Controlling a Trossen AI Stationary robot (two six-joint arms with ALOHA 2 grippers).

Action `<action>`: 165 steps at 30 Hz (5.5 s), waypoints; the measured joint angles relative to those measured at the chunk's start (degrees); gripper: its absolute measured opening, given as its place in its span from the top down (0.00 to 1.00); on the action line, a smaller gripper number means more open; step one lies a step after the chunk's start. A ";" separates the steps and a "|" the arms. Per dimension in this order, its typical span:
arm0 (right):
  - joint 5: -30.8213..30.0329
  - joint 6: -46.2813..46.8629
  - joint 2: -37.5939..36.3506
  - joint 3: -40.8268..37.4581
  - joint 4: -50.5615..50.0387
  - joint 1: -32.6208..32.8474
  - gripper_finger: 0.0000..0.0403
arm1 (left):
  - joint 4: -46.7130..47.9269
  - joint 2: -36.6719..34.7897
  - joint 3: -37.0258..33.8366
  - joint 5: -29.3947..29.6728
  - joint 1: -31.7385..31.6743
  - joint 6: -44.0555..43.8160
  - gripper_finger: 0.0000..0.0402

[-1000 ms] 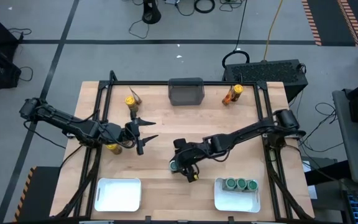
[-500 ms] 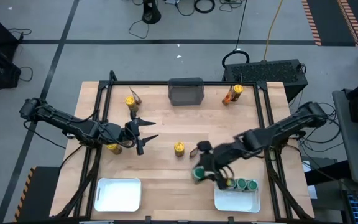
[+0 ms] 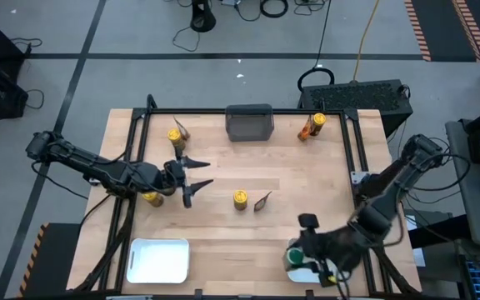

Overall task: Sort spices by type
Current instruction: Put the green seasoning bottle into the right white bin

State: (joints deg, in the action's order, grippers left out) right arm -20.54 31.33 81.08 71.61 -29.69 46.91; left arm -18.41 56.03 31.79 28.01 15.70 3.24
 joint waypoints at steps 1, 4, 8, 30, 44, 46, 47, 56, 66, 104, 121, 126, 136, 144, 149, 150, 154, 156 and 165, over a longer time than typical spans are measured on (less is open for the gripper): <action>-1.04 0.94 0.00 0.00 -0.04 1.19 0.54 | -0.79 0.16 0.00 0.00 0.00 -0.41 0.38; -3.52 5.29 0.00 0.00 -1.74 4.30 0.54 | -2.25 1.13 0.00 -0.99 0.00 -2.80 0.38; -5.22 10.85 0.02 0.00 -4.45 7.10 0.53 | -4.52 4.03 0.00 -1.31 0.17 -5.46 0.38; -5.76 14.14 -1.35 0.00 -11.44 14.00 0.53 | -28.77 18.88 0.28 -1.37 4.90 -7.48 0.38; -7.63 14.51 -2.23 0.00 -13.61 14.35 0.53 | -28.67 18.88 0.28 -1.22 5.42 -7.18 0.38; -7.95 14.49 -2.23 0.00 -13.97 14.35 0.53 | -28.66 18.88 0.28 -1.22 5.40 -7.14 0.38; -7.95 14.51 -2.23 0.00 -13.99 14.35 0.53 | -28.66 18.88 0.28 -1.22 5.40 -7.01 0.38; -8.01 14.51 -2.23 0.00 -13.97 14.35 0.53 | -28.64 18.88 0.31 -1.21 5.40 -7.01 0.38; -8.88 16.01 -2.19 0.00 -14.24 14.36 0.53 | -28.64 18.88 0.31 -1.20 5.38 -6.98 0.38; -16.05 29.55 6.80 -9.66 -7.43 16.14 0.53 | -27.25 18.88 0.33 -1.16 5.27 -6.90 0.38; -16.98 32.96 10.99 -9.66 -5.71 16.03 0.52 | -27.28 18.88 0.33 -1.16 5.27 -7.01 0.38; -16.89 33.18 12.19 -9.66 -5.80 16.04 0.52 | -27.29 18.88 0.33 -1.16 5.27 -7.03 0.38; -16.81 34.22 12.35 -9.66 -6.48 16.05 0.51 | -27.29 18.88 0.33 -1.18 5.27 -7.01 0.38; -16.65 34.23 12.35 -9.66 -7.06 16.05 0.51 | -27.29 18.88 0.33 -1.18 5.27 -7.01 0.38; -15.40 34.23 12.35 -9.66 -7.07 16.03 0.51 | -27.29 18.88 0.33 -1.18 5.27 -7.01 0.38; -15.27 34.29 12.35 -9.66 -7.06 16.04 0.51 | -27.29 18.88 0.33 -1.18 5.27 -7.01 0.38; -15.14 34.58 12.35 -9.66 -7.06 16.03 0.51 | -27.29 18.88 0.33 -1.18 5.27 -7.01 0.38; -15.14 34.55 12.35 -9.66 -7.08 16.03 0.51 | -27.29 18.88 0.33 -1.18 5.27 -7.03 0.38; -14.58 34.89 12.33 -9.66 -8.58 16.05 0.51 | -27.29 18.88 0.33 -1.18 5.27 -7.03 0.38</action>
State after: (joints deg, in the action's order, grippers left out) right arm -35.12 66.22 93.41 61.95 -38.27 62.96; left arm -45.69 74.91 32.12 26.83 20.97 -3.79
